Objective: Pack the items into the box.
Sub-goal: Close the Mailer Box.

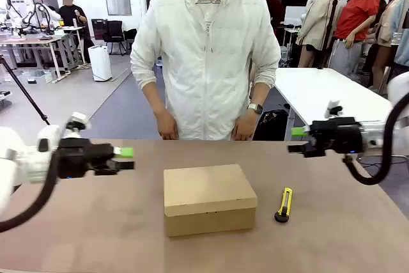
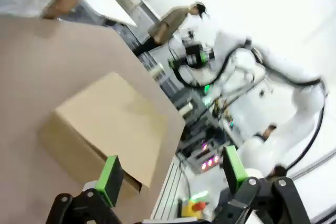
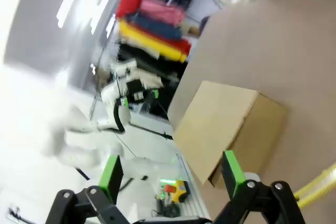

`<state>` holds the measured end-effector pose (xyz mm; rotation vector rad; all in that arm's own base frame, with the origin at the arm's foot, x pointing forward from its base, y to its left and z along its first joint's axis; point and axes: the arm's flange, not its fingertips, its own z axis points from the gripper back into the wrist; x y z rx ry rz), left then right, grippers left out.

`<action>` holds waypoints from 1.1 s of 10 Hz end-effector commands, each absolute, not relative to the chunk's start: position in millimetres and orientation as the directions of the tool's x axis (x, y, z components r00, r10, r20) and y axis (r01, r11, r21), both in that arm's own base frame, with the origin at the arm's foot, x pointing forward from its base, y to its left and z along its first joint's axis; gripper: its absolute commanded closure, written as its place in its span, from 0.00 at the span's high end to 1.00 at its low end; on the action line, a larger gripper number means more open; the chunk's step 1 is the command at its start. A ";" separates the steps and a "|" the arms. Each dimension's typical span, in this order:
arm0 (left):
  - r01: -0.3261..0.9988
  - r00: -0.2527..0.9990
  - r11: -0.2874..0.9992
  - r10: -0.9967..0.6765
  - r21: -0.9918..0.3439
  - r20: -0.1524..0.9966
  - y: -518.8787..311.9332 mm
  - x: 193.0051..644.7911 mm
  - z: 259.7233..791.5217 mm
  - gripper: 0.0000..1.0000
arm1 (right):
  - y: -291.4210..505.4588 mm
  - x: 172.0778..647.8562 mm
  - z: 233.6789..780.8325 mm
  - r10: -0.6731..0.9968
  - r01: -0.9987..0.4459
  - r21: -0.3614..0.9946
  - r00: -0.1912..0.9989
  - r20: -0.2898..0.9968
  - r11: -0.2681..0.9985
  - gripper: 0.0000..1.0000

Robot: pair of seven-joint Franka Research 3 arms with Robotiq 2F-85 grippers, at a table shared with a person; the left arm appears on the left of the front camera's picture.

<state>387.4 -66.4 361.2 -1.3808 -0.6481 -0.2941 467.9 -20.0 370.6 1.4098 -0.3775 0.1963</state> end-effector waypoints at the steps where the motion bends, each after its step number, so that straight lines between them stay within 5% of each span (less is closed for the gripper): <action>1: 0.497 0.782 0.162 0.342 -0.852 0.522 -9.6 339.6 370.7 1.00 | -54.0 463.1 378.2 -0.187 -0.240 0.962 0.947 0.261 0.128 1.00; 2: 0.474 0.761 0.184 0.406 -0.861 0.506 8.9 334.0 361.7 1.00 | -63.5 462.6 370.3 -0.209 -0.227 0.967 0.946 0.247 0.117 1.00; 3: 0.502 0.803 0.187 0.261 -0.845 0.535 -28.8 391.8 369.4 1.00 | -49.1 464.5 372.8 -0.149 -0.277 0.947 0.942 0.301 0.162 1.00; 11: 0.502 0.803 0.187 0.261 -0.845 0.535 -28.8 391.8 369.4 1.00 | -49.1 464.5 372.8 -0.149 -0.277 0.947 0.942 0.301 0.162 1.00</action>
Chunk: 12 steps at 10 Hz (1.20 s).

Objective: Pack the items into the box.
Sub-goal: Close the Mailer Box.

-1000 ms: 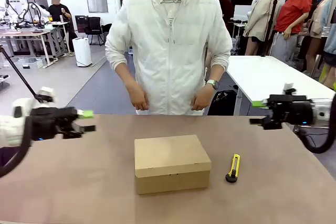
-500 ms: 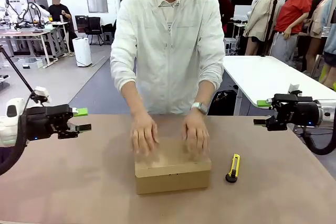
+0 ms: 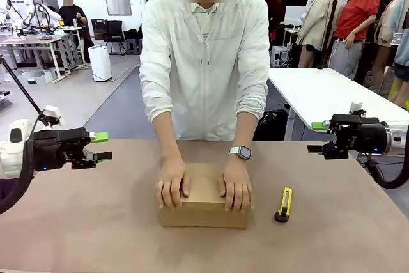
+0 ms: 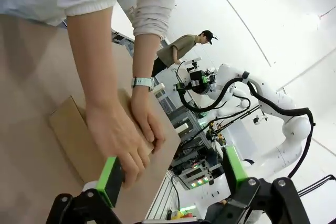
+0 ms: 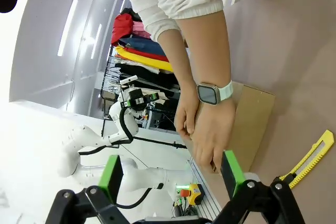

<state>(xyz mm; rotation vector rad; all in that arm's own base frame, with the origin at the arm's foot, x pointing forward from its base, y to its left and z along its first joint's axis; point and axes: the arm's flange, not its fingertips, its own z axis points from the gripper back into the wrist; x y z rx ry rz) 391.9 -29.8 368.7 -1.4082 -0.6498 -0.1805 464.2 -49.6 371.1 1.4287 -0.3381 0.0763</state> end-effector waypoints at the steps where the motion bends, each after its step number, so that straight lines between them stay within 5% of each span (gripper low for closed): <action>1: 0.502 0.803 0.187 0.261 -0.845 0.535 -28.8 391.8 369.4 1.00 | -49.1 464.5 372.8 -0.149 -0.277 0.947 0.942 0.301 0.162 1.00; 12: 0.502 0.803 0.187 0.261 -0.845 0.535 -28.8 391.8 369.4 1.00 | -49.1 464.5 372.8 -0.149 -0.277 0.947 0.942 0.301 0.162 1.00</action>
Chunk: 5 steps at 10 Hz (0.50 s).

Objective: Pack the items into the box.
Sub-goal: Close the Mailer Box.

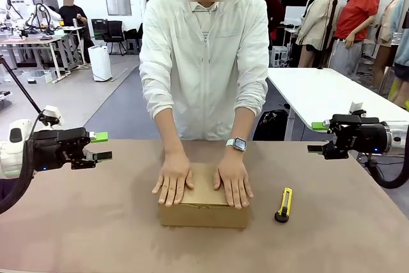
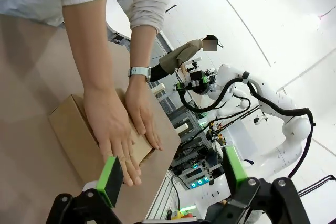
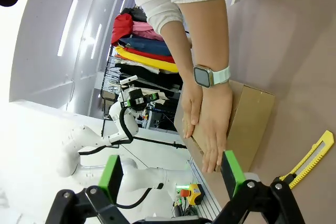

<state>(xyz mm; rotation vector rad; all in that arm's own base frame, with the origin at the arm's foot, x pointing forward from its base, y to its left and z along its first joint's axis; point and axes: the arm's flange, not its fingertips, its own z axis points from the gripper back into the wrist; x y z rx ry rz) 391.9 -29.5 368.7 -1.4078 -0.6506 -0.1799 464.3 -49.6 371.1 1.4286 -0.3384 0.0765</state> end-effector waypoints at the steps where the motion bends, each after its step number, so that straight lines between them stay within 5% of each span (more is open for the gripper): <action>1: 0.502 0.803 0.187 0.261 -0.845 0.535 -28.8 391.8 369.4 1.00 | -49.1 464.5 372.8 -0.149 -0.277 0.947 0.942 0.301 0.162 1.00; 5: 0.502 0.803 0.187 0.261 -0.845 0.535 -28.8 391.8 369.4 1.00 | -49.1 464.5 372.8 -0.149 -0.277 0.947 0.942 0.301 0.162 1.00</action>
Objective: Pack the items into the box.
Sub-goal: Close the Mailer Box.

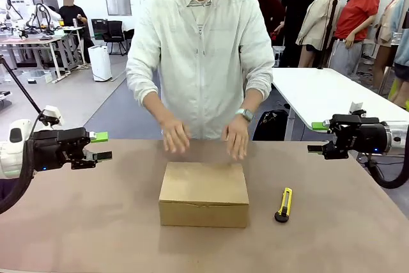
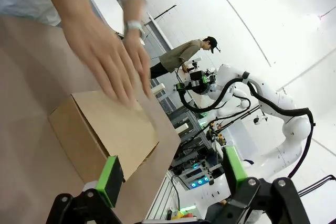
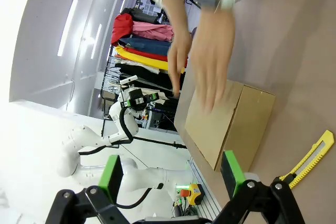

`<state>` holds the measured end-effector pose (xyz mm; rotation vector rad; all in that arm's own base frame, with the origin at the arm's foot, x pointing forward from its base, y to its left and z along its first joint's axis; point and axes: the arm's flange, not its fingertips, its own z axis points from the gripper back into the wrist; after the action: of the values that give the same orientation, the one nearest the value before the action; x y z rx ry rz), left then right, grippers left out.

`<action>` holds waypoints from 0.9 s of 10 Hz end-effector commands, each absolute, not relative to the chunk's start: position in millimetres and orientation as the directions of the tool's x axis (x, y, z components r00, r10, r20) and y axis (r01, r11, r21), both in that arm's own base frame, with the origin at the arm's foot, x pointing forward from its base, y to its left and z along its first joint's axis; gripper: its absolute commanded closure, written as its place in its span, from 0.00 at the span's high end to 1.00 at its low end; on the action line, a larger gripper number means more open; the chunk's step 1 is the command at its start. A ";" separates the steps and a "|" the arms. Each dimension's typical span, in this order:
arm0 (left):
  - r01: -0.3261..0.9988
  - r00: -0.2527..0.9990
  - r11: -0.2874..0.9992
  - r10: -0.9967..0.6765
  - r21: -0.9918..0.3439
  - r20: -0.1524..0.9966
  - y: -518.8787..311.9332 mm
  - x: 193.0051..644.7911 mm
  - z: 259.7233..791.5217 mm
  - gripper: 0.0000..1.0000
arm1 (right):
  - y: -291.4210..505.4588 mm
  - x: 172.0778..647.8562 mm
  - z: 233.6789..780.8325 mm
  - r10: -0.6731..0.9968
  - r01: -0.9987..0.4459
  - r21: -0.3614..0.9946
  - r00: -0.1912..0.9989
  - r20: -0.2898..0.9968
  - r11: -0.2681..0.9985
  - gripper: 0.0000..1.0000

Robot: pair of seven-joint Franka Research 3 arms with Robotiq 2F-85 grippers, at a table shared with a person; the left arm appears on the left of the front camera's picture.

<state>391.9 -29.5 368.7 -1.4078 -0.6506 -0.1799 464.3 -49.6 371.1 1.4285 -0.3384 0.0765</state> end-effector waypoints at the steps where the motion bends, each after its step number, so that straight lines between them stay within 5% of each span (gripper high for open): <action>1: 0.502 0.803 0.187 0.261 -0.845 0.535 -28.8 391.8 369.4 1.00 | -49.1 464.5 372.8 -0.149 -0.277 0.947 0.942 0.301 0.162 1.00; 9: 0.502 0.803 0.187 0.261 -0.845 0.535 -28.8 391.8 369.4 1.00 | -49.1 464.5 372.8 -0.149 -0.277 0.947 0.942 0.301 0.162 1.00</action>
<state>391.9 -29.5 368.7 -1.4078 -0.6507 -0.1800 464.3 -49.6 371.1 1.4285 -0.3385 0.0766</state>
